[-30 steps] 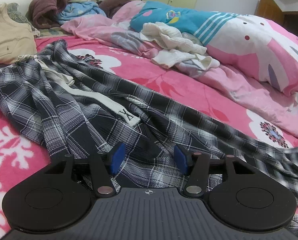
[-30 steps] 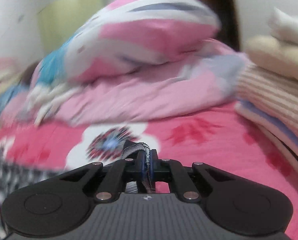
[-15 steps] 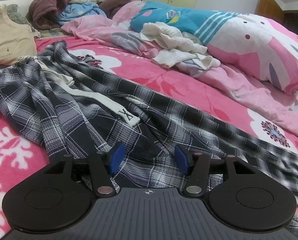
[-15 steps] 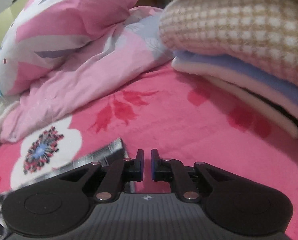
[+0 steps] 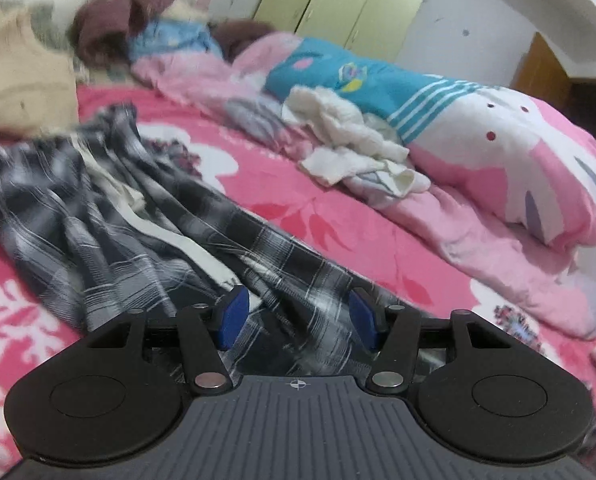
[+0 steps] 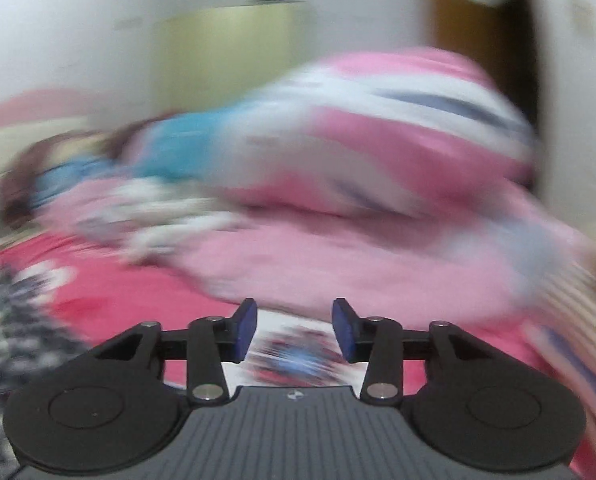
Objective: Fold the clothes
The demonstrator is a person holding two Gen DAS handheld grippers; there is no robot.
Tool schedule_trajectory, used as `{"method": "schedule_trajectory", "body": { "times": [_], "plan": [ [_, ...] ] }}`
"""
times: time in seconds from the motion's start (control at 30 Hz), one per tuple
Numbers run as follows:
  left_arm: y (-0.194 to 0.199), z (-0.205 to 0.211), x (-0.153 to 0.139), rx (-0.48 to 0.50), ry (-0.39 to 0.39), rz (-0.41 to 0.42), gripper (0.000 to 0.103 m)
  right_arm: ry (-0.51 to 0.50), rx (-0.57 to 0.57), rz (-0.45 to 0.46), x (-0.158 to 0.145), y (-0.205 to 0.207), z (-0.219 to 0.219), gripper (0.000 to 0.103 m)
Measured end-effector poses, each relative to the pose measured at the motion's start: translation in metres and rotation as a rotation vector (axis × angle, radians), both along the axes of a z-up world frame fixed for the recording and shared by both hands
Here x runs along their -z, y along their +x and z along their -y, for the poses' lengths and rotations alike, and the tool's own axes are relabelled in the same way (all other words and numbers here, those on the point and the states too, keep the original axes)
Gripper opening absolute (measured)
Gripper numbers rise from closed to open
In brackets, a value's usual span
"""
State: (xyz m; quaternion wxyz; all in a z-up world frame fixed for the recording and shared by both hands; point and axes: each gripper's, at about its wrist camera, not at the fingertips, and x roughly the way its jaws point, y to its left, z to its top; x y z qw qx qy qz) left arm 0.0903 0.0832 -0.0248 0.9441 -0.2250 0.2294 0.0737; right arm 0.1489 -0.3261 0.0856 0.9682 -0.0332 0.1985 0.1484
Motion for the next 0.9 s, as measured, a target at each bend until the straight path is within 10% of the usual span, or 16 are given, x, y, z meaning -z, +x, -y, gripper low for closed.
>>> {"method": "schedule_trajectory", "body": {
  "times": [0.47,0.8,0.9],
  "plan": [
    [0.017,-0.041,0.029,-0.128,-0.118,-0.098,0.055,-0.143,-0.617,-0.274,0.099,0.163,-0.341,0.043],
    [0.013,-0.050,0.029,-0.192,-0.185,-0.067,0.054,-0.154,-0.735,-0.408,0.142,0.194,-0.427,0.038],
    [0.012,-0.053,0.029,-0.199,-0.205,-0.065,0.054,-0.161,-0.734,-0.402,0.143,0.191,-0.429,0.012]
  ]
}}
